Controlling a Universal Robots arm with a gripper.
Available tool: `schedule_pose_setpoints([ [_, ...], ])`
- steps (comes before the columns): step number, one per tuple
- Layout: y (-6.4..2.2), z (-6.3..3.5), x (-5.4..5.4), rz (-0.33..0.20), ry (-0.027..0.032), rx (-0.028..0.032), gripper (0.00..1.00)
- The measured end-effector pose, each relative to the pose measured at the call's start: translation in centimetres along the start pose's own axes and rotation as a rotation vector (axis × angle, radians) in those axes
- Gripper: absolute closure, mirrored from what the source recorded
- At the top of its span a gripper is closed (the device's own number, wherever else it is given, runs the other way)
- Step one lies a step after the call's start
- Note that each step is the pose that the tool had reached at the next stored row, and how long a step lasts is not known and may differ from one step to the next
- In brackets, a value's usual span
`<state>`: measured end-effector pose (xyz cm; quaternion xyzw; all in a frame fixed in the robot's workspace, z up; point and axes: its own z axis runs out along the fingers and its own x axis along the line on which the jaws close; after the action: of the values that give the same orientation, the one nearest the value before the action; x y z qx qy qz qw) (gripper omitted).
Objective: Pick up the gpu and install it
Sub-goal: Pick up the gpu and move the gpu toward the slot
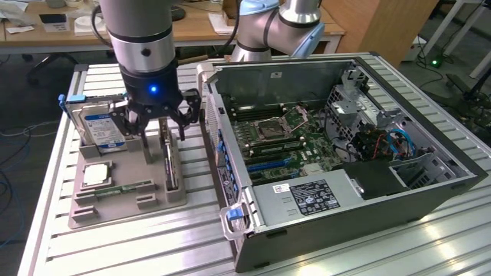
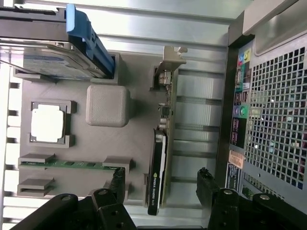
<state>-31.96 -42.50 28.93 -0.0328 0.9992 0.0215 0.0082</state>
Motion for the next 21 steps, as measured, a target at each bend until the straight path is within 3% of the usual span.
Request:
schedule_pose_setpoints([
  [9, 0.62, 1.62, 0.0, -0.005, 0.0002, 0.0003, 0.29],
  [21, 0.49, 3.59, 0.0, 0.015, -0.0006, 0.0017, 0.29],
])
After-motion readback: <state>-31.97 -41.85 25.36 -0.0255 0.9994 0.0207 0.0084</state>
